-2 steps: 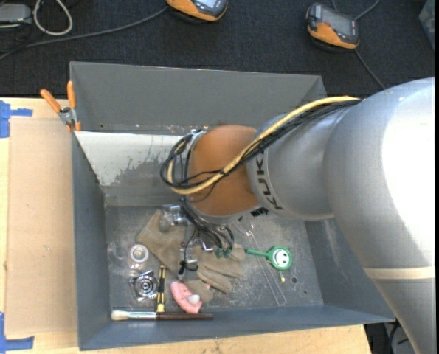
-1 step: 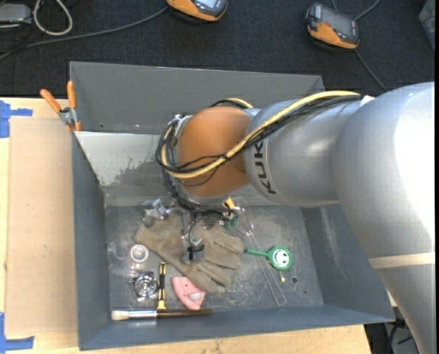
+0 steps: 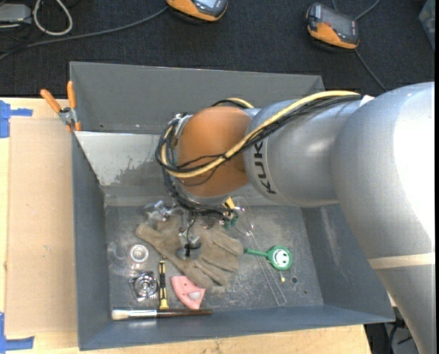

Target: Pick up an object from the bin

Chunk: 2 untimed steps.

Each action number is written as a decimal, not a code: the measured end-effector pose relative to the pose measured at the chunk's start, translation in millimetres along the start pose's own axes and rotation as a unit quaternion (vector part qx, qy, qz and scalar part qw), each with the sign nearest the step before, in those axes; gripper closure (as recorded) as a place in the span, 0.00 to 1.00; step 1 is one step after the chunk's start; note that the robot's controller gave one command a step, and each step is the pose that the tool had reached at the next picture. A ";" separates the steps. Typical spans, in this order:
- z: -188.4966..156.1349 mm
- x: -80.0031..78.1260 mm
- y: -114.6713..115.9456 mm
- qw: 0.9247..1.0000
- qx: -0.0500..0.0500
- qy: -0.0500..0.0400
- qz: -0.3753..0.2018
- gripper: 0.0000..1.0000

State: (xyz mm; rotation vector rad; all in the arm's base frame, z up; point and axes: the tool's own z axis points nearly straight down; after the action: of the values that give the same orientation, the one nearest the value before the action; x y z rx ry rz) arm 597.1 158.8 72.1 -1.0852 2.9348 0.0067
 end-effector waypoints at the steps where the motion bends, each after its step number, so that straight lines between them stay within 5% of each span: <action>1: 0.0 0.0 0.0 1.000 0.000 0.000 0.000 1.00; 2: -92.7 -5.8 1.4 1.000 -0.001 0.002 0.005 1.00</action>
Offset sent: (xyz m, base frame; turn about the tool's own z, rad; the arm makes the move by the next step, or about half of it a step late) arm 0.0046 0.0048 0.1233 0.0138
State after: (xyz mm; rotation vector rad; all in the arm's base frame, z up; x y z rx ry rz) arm 599.5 162.9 164.8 -1.0730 2.9430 0.0079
